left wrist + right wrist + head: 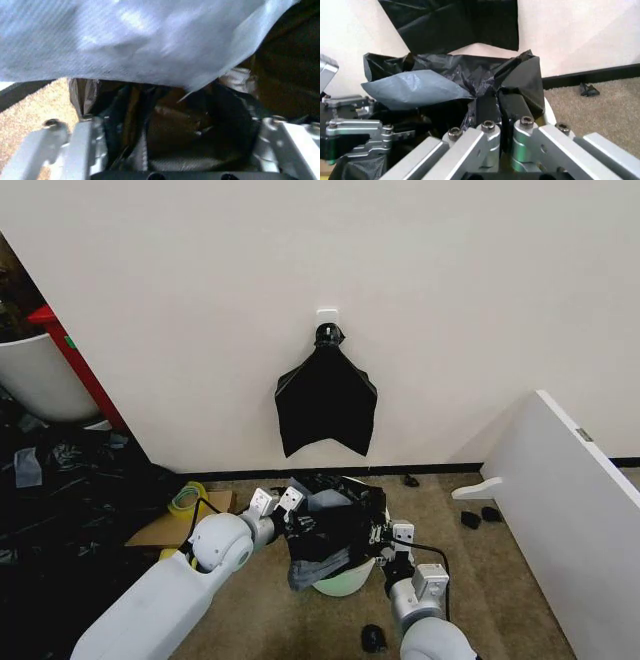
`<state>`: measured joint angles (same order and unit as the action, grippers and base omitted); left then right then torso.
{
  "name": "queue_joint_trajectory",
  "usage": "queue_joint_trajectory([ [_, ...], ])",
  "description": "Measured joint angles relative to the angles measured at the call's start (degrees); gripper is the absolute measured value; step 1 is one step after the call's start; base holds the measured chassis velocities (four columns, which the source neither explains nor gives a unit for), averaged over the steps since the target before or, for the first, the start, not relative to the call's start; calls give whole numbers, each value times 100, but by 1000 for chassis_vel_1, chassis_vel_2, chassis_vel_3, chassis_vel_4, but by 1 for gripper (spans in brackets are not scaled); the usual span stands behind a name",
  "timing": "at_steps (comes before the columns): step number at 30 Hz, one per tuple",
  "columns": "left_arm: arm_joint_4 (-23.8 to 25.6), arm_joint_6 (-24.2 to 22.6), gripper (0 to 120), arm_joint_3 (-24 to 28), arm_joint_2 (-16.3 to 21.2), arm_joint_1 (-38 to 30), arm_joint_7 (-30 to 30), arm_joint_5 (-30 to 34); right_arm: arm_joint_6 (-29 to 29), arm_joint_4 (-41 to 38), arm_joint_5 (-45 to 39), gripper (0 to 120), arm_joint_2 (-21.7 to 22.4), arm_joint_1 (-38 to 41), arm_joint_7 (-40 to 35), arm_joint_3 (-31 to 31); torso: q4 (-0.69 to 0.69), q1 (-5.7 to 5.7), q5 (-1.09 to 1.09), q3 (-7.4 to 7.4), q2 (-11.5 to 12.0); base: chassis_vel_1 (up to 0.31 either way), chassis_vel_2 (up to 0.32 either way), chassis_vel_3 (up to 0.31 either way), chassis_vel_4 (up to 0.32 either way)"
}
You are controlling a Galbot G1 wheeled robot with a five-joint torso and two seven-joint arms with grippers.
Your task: Place the garbage bag over the trash bin.
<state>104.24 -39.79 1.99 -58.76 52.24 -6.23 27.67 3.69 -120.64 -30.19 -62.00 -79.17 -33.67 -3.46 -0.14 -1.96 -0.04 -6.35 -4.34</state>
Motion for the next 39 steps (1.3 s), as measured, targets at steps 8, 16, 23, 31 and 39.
queue_joint_trajectory([
  [8, 521, 3, 98, -197, 89, 149, 81, 1, 0, 10, 13, 0, -9, 6, 0, -12, 0, 0, 0, 1, 0, 0, 0, 0, 0],
  [16, 709, 5, 99, -495, 180, 423, 147, -314, -12, -3, 31, 0, -11, 2, 0, -43, 1, 0, 0, 1, 0, 0, 0, 0, 0],
  [23, 404, 15, 99, -518, 52, 470, 153, -402, -26, -6, 62, 0, -26, 4, 4, -102, 0, 0, 0, 1, 0, 0, 0, 0, 0],
  [31, -2, -36, 89, -300, -135, 333, 118, -412, -29, -44, 172, 0, -101, -60, 10, -197, 0, 0, 0, 1, 0, 0, 0, 0, 0],
  [39, -406, -232, 60, -55, -347, -9, 140, -364, -27, -135, 243, 0, -91, -131, 11, -197, 0, 0, 1, 1, 0, 0, 0, 0, 0],
])
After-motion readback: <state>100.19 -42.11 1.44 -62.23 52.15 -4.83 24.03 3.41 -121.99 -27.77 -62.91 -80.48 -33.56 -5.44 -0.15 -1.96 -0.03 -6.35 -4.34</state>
